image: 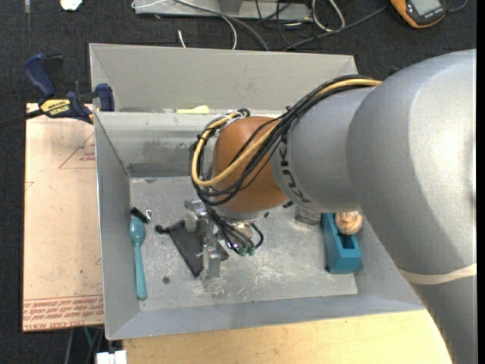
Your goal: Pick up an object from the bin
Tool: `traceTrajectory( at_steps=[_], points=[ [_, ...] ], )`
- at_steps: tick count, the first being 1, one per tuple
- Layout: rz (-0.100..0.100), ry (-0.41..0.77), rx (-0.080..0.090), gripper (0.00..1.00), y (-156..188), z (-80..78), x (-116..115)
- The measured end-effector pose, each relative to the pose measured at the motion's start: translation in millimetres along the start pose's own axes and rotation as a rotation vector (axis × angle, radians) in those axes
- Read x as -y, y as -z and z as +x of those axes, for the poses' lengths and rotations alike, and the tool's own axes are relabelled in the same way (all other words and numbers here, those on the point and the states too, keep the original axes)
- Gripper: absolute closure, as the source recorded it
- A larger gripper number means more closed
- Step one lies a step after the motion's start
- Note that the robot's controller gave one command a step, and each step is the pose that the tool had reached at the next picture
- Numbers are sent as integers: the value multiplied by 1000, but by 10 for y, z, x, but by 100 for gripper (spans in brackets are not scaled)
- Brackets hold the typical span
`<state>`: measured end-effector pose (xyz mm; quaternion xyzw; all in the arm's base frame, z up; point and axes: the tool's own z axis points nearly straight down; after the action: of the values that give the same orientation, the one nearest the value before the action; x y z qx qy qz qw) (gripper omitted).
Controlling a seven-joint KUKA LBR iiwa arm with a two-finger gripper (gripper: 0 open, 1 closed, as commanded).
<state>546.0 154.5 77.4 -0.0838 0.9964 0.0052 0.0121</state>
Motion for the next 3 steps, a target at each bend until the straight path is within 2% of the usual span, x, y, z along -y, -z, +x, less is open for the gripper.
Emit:
traceTrajectory(
  at_steps=[1,2,3],
  points=[
    [0,-12,-2,0,-50,73,126],
    [-3,46,0,100,-65,-92,254],
    [-3,46,0,100,-61,-92,253]
  ],
)
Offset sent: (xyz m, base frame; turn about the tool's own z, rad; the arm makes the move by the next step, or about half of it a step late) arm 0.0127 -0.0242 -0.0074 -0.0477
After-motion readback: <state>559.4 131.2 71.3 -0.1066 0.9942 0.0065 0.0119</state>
